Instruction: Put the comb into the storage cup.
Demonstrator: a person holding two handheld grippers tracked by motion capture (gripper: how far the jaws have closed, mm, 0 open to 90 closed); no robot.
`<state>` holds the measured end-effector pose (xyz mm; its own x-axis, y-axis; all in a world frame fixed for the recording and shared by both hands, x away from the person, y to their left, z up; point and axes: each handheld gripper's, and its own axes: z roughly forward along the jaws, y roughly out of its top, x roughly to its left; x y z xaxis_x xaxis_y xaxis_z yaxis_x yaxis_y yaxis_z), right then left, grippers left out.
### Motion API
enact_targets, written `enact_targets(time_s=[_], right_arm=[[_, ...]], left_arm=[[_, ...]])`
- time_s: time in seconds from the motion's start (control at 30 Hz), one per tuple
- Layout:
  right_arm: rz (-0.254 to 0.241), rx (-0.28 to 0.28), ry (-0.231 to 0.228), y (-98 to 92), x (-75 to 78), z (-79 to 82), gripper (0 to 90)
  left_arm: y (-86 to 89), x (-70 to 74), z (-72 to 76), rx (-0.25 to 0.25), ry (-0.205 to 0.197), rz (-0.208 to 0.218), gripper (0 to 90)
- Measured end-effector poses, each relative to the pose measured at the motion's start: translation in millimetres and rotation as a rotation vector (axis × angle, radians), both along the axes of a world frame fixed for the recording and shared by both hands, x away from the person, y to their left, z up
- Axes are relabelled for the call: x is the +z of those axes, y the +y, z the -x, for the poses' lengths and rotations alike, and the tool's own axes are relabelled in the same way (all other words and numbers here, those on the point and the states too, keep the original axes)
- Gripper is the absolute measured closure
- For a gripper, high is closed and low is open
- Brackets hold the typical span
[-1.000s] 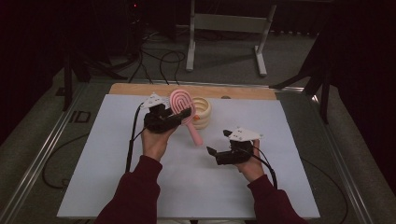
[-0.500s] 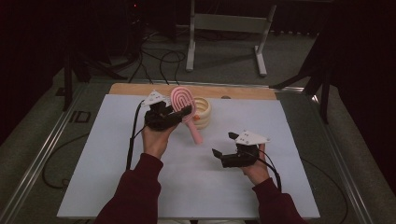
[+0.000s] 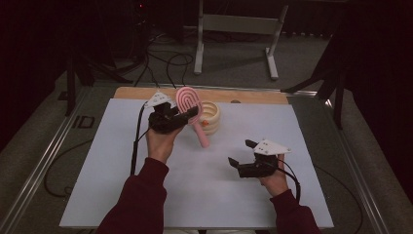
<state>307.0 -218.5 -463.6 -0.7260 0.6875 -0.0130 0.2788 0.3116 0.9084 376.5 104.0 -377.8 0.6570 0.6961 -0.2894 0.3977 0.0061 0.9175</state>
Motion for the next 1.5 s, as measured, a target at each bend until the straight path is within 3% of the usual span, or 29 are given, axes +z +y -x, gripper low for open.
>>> enact_targets(time_s=[0.53,0.87,1.5], right_arm=[[-0.021,-0.07,-0.007,-22.2,-13.4,10.0,9.5],[-0.053,-0.085,-0.009,-31.3,-16.8,11.4,9.5],[-0.061,-0.101,-0.021,-38.8,-21.3,15.4,9.5]], left_arm=[[-1.0,8.4,-7.6,0.004,-0.005,0.0,64.1],[1.8,12.2,-12.5,0.006,-0.01,0.003,64.1],[3.0,15.8,-19.9,0.016,-0.017,-0.007,64.1]])
